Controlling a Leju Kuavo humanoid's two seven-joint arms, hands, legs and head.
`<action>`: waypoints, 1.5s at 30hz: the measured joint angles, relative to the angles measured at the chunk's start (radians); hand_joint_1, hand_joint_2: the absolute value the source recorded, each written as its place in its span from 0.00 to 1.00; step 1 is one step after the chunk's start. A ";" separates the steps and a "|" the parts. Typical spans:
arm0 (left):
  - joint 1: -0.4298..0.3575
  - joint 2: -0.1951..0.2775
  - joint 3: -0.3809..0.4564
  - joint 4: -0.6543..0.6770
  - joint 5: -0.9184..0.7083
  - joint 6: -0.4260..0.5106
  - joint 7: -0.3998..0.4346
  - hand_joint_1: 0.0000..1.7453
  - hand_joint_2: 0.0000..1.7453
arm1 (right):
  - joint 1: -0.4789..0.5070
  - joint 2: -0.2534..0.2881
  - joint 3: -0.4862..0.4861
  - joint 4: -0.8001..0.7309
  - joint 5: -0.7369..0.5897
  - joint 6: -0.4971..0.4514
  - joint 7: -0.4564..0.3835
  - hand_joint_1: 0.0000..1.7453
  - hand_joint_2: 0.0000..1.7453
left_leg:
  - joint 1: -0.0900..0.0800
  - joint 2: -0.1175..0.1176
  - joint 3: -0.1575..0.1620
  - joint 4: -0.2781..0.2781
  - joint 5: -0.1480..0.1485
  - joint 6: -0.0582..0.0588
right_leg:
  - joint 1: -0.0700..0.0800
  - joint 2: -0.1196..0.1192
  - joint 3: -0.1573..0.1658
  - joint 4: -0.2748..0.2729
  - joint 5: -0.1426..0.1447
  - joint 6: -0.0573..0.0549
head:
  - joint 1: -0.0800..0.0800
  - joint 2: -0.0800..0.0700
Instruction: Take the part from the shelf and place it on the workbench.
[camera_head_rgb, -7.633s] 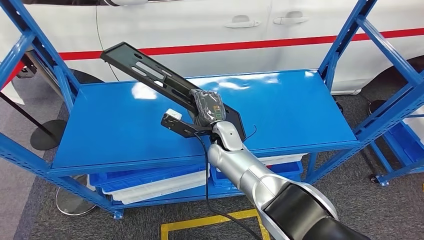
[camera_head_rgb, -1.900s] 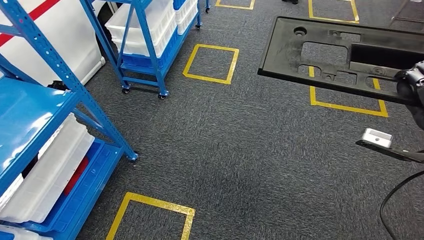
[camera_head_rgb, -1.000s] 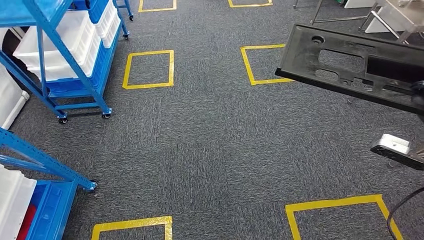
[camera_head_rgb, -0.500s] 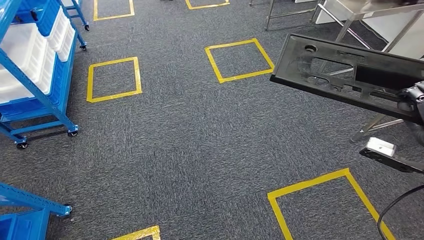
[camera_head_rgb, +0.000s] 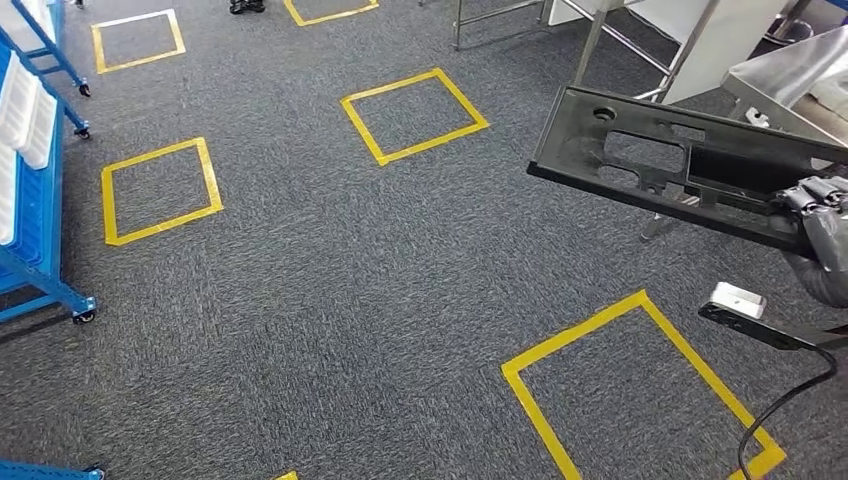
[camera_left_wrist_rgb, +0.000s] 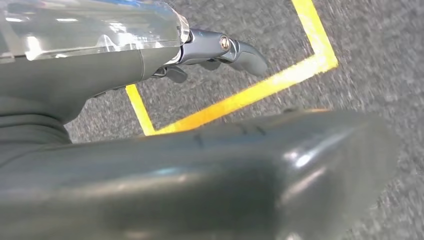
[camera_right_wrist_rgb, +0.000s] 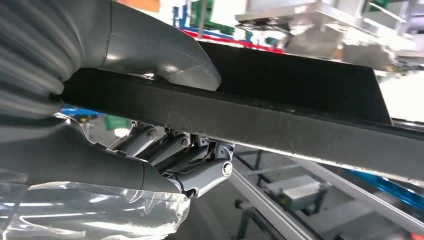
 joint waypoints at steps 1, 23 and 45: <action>0.000 0.000 0.001 0.000 0.003 0.001 0.001 0.00 0.00 | -0.008 0.001 0.007 0.001 0.002 0.001 -0.001 1.00 1.00 | 0.003 -0.028 -0.021 0.050 -0.030 -0.003 | 0.000 0.011 -0.001 -0.001 0.002 -0.007 | 0.000 0.000; 0.005 -0.003 0.026 0.000 0.012 -0.002 -0.018 0.00 0.00 | -0.206 0.024 0.230 0.130 0.037 0.024 0.007 1.00 1.00 | 0.005 -0.010 -0.015 -0.047 0.061 0.044 | -0.005 0.009 -0.084 0.154 -0.037 0.047 | 0.001 0.000; 0.005 -0.003 0.050 0.000 0.027 0.002 -0.020 0.00 0.00 | -0.420 0.056 0.396 0.255 0.059 0.047 -0.002 1.00 1.00 | 0.008 -0.120 -0.040 -0.026 0.068 0.039 | 0.001 0.142 -0.035 0.010 0.017 0.026 | 0.001 0.000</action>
